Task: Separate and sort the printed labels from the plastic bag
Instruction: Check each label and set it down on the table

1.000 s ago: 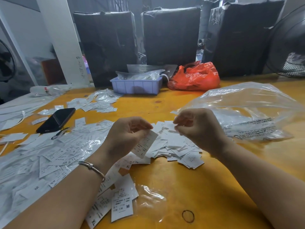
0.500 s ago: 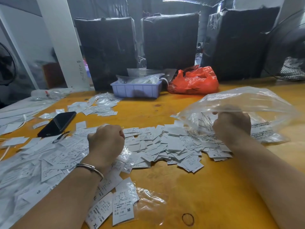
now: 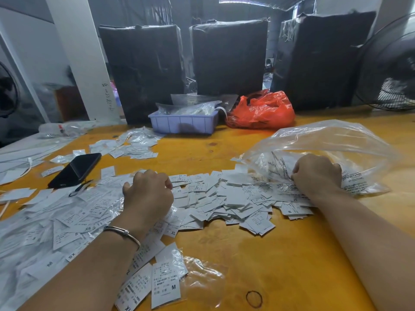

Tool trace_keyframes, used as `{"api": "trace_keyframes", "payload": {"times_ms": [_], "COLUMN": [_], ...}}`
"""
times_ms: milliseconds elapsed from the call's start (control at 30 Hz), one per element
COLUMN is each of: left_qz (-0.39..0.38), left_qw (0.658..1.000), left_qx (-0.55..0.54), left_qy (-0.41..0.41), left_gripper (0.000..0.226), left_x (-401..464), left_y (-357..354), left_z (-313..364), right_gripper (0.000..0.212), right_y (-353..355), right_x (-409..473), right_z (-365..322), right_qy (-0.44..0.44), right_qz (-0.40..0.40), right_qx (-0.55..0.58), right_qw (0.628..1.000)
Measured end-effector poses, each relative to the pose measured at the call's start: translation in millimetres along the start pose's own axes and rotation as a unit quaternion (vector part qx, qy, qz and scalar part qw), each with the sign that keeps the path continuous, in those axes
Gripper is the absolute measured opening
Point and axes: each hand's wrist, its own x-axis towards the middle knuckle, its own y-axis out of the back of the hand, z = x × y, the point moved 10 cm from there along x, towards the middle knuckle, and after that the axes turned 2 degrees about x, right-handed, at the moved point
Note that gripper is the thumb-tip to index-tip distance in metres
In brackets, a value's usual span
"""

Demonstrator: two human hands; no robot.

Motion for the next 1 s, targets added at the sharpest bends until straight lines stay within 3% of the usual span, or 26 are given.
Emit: {"api": "trace_keyframes", "payload": {"times_ms": [333,433,533,600,667,733,900,1000], "left_qz": [0.042,0.014,-0.069,-0.125,-0.171,-0.199,-0.183,-0.156], "left_qw": [0.986,0.971,0.93,0.901,0.878,0.862,0.844,0.846], "left_qx": [-0.12,-0.187,-0.3,-0.353,-0.388,-0.415,-0.465,-0.477], "left_qy": [-0.104,-0.149,-0.202,-0.221,-0.222,-0.211,-0.194,-0.179], "left_gripper": [0.008,0.007,0.024,0.042,0.055,0.057,0.024,0.012], "left_x": [-8,-13,-25,-33,-40,-43,-40,-35], "left_y": [11,12,8,7,5,2,7,9], "left_z": [29,43,64,76,83,86,81,73], "right_gripper": [0.027,0.025,0.018,0.015,0.013,0.014,0.02,0.011], "right_y": [36,30,9,1,-2,-3,-2,7], "right_x": [-14,-27,-54,-76,-91,-99,-102,-86], "right_z": [-19,-45,-89,-114,-127,-133,-137,-125], "right_qy": [0.033,0.074,0.126,0.17,0.202,0.216,0.222,0.207], "right_qz": [0.109,0.042,-0.175,-0.291,-0.342,-0.354,-0.353,-0.262], "right_qx": [0.098,0.218,0.452,0.501,0.515,0.52,0.54,0.549], "right_qw": [0.989,0.972,0.866,0.797,0.759,0.747,0.731,0.766]}}
